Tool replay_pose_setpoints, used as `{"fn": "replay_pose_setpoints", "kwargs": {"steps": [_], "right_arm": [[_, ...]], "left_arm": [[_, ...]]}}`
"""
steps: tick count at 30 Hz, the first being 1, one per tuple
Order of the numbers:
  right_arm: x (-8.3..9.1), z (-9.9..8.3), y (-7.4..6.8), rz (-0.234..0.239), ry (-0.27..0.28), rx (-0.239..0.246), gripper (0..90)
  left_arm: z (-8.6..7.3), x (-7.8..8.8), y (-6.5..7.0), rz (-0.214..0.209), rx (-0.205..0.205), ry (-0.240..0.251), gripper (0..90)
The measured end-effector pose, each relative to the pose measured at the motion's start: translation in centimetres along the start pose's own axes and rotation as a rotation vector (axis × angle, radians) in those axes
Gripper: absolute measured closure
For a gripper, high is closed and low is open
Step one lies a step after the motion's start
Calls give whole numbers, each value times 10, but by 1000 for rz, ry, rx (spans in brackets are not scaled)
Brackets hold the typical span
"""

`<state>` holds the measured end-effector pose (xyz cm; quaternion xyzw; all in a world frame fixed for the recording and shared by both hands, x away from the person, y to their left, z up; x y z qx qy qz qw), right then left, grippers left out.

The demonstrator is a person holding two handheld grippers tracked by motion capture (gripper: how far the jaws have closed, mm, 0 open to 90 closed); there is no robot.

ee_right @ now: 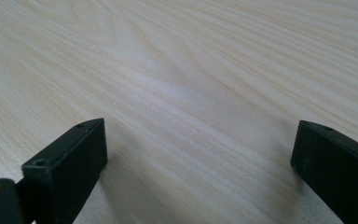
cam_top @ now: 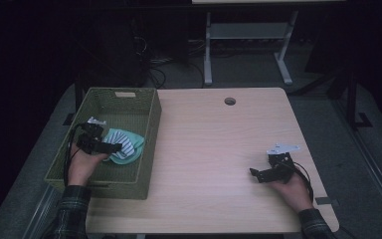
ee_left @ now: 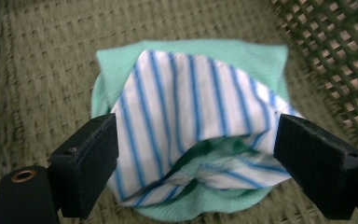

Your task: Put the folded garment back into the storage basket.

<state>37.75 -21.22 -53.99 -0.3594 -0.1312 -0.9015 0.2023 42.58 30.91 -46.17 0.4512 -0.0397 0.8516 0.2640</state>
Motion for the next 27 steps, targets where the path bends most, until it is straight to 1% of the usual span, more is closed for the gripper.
{"fn": "replay_pose_setpoints", "kwargs": {"steps": [1,3,6,7,9,13,15,17,19,22,26,27], "right_arm": [[0,0,0,0,0,0,31],[0,0,0,0,0,0,31],[0,0,0,0,0,-1,31],[0,0,0,0,0,-1,31],[0,0,0,0,0,-1,31],[0,0,0,0,0,0,31],[0,0,0,0,0,0,31],[0,0,0,0,0,0,31],[0,0,0,0,0,0,31],[0,0,0,0,0,0,31],[0,0,0,0,0,0,31],[0,0,0,0,0,0,31]], "left_arm": [[1,0,1,-11,2,4,133],[3,3,3,-22,-11,14,133],[7,9,8,-41,-7,39,133],[9,11,11,-52,-5,59,133],[13,15,17,-66,-7,72,134],[20,19,31,-81,-38,78,135],[26,21,40,-89,-55,87,135],[30,23,48,-102,-61,95,135],[35,24,57,-116,-80,105,135],[41,24,72,-143,-101,110,136],[49,23,94,-171,-138,119,137],[52,22,101,-183,-147,127,137]]}}
Point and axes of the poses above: each handheld gripper's, and its own axes: x roughly backward along the jaws, z roughly out of its top, y roughly to its right, the point moved 8 cm from there along -x, roughly forward along the jaws, and after that the axes turned 11 degrees about -z, right-handed, at the moved point
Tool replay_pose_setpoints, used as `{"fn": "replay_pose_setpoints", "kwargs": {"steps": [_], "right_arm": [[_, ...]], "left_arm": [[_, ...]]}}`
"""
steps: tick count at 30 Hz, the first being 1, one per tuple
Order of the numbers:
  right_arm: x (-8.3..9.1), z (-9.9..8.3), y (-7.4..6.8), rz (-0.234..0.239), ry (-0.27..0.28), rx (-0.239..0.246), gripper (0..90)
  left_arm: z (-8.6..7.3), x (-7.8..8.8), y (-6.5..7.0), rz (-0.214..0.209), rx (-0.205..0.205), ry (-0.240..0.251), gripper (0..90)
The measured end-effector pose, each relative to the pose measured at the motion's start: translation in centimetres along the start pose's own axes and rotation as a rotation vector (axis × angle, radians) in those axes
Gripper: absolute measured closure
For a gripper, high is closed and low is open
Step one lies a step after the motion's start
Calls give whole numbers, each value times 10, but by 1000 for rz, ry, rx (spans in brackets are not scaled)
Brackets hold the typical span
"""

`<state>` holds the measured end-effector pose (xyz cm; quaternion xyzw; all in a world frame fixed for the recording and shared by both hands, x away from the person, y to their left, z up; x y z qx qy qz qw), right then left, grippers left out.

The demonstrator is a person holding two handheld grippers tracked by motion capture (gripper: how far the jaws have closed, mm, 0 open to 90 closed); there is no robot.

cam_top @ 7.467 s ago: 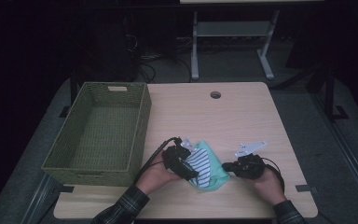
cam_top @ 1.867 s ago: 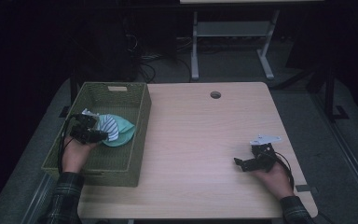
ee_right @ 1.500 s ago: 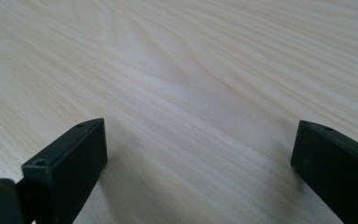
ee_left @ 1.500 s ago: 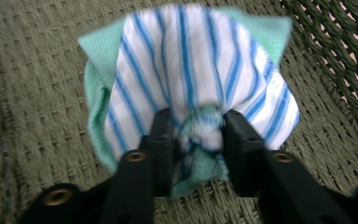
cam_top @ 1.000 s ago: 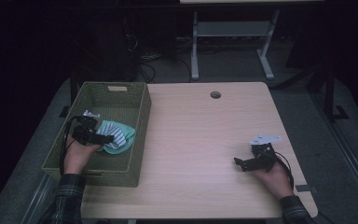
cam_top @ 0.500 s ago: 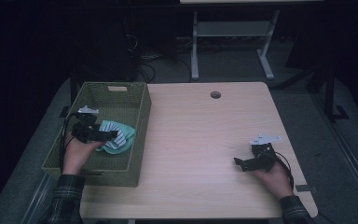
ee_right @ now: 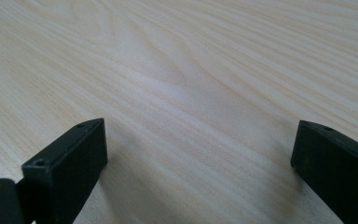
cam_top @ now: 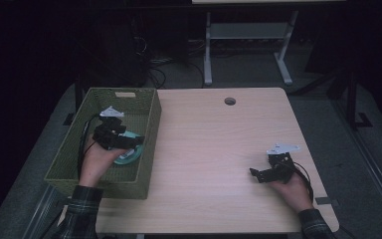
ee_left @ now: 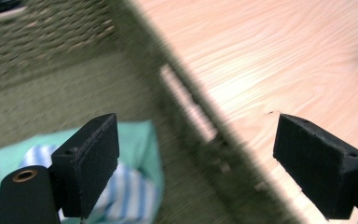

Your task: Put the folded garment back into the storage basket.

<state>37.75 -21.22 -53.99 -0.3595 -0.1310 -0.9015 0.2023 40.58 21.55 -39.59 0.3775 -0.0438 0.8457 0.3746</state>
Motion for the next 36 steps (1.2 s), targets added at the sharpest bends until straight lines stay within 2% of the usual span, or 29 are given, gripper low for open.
{"fn": "replay_pose_setpoints", "kwargs": {"steps": [5,6,7,8,9,10,11,13,14,18,20,24,25,26,27,28,29,32,36], "right_arm": [[0,0,0,0,0,0,31],[0,0,0,0,0,0,31],[0,0,0,0,0,0,31],[0,0,0,0,1,1,31],[0,0,0,0,1,1,31],[0,0,0,1,0,1,31],[0,0,0,1,0,1,31],[0,0,0,0,-1,1,31],[0,0,0,0,-1,1,31],[0,0,0,0,-1,1,31],[0,0,0,0,-1,1,31],[0,0,0,0,-1,1,31],[0,0,0,0,-1,2,31],[0,0,0,0,-1,1,31],[0,0,0,0,-1,1,31],[0,0,0,0,-1,2,31],[0,0,0,0,-1,2,31],[0,0,0,0,-2,2,31],[0,0,0,0,-2,2,31]], "left_arm": [[15,-11,28,-43,-51,11,137],[19,-15,37,-58,-64,15,137],[19,-15,37,-58,-64,15,138],[23,-20,49,-76,-81,17,139],[23,-20,49,-76,-81,17,138],[27,-27,60,-93,-103,17,139],[27,-27,60,-93,-103,17,140],[30,-39,75,-111,-122,15,141],[30,-39,75,-111,-122,15,141],[32,-57,95,-139,-151,12,141],[32,-60,97,-142,-157,11,141],[29,-77,116,-168,-197,-9,141],[29,-77,116,-168,-197,-9,140],[25,-85,122,-181,-214,-30,141],[25,-85,122,-181,-214,-30,140],[20,-96,127,-185,-222,-46,140],[20,-96,127,-185,-222,-46,140],[10,-113,130,-188,-229,-52,140],[4,-123,131,-195,-228,-54,140]]}}
Point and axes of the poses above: each handheld gripper's, and its own axes: x roughly backward along the jaws, z roughly out of its top, y roughly to its right, the point moved 8 cm from there along -x, roughly forward along the jaws, and after that the axes turned 11 degrees about -z, right-handed, at the moved point
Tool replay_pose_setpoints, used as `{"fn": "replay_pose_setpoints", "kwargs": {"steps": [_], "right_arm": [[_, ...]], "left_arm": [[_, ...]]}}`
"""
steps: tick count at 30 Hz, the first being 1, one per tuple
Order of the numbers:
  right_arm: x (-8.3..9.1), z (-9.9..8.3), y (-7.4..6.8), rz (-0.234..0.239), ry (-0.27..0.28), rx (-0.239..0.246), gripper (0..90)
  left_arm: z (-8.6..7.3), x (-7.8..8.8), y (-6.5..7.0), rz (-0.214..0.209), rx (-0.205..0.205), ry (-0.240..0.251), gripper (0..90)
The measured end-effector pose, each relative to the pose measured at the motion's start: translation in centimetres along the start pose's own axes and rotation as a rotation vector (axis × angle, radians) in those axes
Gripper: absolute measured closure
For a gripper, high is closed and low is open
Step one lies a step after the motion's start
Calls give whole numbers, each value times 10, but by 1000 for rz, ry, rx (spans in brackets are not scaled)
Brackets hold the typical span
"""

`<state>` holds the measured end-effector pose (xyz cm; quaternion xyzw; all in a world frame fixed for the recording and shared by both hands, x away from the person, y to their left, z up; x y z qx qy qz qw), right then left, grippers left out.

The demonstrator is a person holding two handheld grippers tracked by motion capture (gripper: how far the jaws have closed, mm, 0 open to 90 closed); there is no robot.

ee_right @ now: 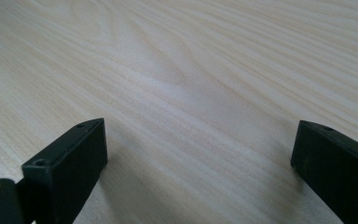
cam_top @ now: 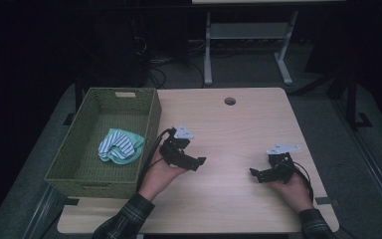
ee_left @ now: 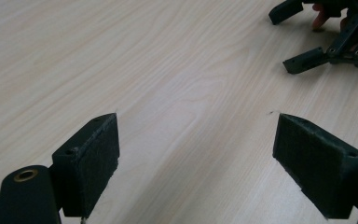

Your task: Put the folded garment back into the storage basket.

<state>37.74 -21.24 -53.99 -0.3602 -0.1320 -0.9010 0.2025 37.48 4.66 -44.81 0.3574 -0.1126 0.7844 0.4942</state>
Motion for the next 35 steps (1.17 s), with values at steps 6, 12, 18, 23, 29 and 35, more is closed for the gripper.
{"fn": "replay_pose_setpoints", "kwargs": {"steps": [6,12,18,23,29,35], "right_arm": [[0,0,0,0,0,0,31],[0,0,0,0,0,0,31],[0,0,0,0,0,0,31],[0,0,0,0,0,1,31],[0,0,0,0,0,1,31],[0,0,0,0,0,1,31]], "left_arm": [[-16,-23,-1,-6,14,-25,139],[-32,-42,-6,21,-11,-92,136],[-44,-52,-12,38,-2,-123,136],[-52,-56,-17,55,-11,-153,136],[-56,-58,-15,48,-9,-135,136],[-58,-58,-14,41,-11,-111,126]]}}
Point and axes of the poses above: each handheld gripper's, and its own axes: x roughly backward along the jaws, z roughly out of its top, y roughly to its right, the point moved 8 cm from there along -x, roughly forward along the jaws, and after that the axes turned 11 degrees about -z, right-handed, at the moved point
